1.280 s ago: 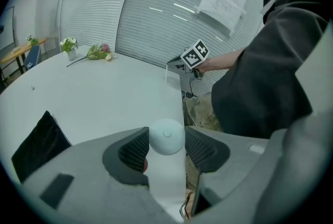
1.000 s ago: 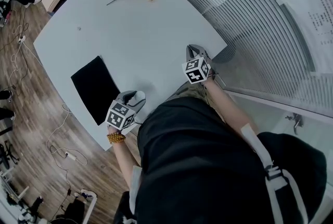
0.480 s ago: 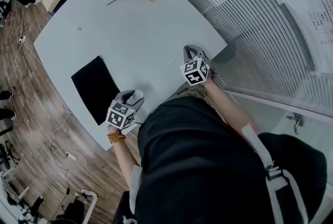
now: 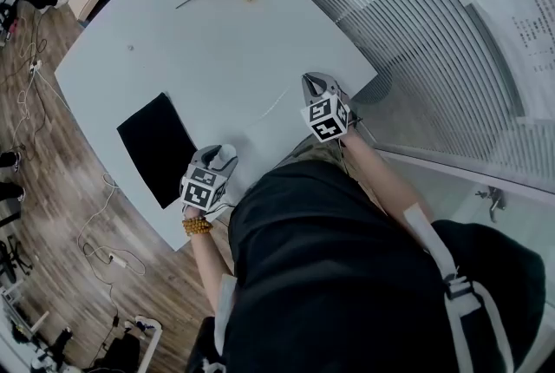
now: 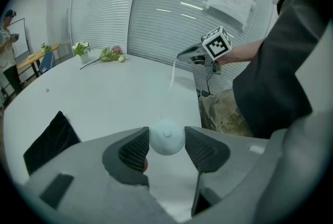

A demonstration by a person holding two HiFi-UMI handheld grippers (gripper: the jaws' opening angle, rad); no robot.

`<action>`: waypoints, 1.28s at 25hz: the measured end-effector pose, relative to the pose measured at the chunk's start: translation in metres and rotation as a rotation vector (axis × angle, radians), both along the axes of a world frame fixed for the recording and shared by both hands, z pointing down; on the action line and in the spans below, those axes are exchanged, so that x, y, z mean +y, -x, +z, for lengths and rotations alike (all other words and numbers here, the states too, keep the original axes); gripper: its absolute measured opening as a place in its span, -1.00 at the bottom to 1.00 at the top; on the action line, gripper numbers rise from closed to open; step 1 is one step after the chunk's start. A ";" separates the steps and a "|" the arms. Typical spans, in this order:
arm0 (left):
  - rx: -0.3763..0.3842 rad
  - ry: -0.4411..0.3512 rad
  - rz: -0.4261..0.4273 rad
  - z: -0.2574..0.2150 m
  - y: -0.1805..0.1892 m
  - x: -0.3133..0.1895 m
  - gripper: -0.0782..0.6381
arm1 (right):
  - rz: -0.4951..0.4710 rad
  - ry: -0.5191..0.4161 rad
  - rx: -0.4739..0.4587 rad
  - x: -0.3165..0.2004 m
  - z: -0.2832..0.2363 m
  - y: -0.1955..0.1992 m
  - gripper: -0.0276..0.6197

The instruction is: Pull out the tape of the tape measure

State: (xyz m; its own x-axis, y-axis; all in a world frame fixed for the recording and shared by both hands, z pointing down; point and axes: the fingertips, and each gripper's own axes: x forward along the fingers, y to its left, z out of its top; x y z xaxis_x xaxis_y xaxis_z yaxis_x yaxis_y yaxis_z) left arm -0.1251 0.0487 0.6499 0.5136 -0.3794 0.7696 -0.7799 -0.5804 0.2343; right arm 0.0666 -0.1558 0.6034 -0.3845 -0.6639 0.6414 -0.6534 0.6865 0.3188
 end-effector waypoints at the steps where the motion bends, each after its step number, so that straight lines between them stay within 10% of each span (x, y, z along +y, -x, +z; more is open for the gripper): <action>1: -0.004 -0.002 -0.009 0.002 0.000 -0.001 -0.15 | -0.012 -0.001 -0.008 0.001 -0.001 0.002 -0.90; 11: -0.021 -0.033 -0.165 0.013 0.011 -0.017 -0.15 | -0.030 0.019 -0.006 -0.004 0.002 -0.002 -0.90; 32: -0.011 -0.063 -0.162 0.019 0.001 -0.062 -0.15 | 0.017 0.136 0.031 -0.027 0.035 -0.041 -0.90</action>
